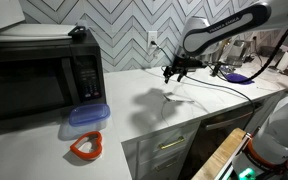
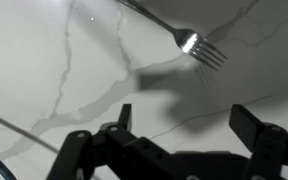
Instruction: Pick up the small silver bowl and move it to the left side of the kitchen counter
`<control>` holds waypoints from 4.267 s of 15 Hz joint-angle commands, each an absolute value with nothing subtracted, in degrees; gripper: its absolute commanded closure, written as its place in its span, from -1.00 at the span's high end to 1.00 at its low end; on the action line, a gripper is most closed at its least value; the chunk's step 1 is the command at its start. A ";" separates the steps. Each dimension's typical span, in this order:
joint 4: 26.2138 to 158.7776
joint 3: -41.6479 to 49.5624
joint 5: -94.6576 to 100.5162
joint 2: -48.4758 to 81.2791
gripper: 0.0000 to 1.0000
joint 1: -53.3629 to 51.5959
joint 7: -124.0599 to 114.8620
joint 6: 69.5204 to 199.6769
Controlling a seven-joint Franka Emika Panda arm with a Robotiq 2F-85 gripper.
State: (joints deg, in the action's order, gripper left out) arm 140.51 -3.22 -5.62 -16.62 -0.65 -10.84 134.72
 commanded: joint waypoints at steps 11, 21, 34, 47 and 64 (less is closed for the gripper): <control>141.57 -0.96 -3.63 -19.40 1.00 3.67 -15.79 135.56; 141.14 7.09 -4.18 -24.80 1.00 17.49 -25.50 135.52; 141.20 14.57 -5.14 -26.31 1.00 29.88 -33.12 138.93; 134.68 23.57 -17.22 -19.53 1.00 29.26 -32.65 141.78; 118.13 33.91 -58.38 7.46 1.00 30.33 -10.90 150.26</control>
State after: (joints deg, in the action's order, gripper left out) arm 123.24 33.46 -50.80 0.47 29.16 -17.00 151.46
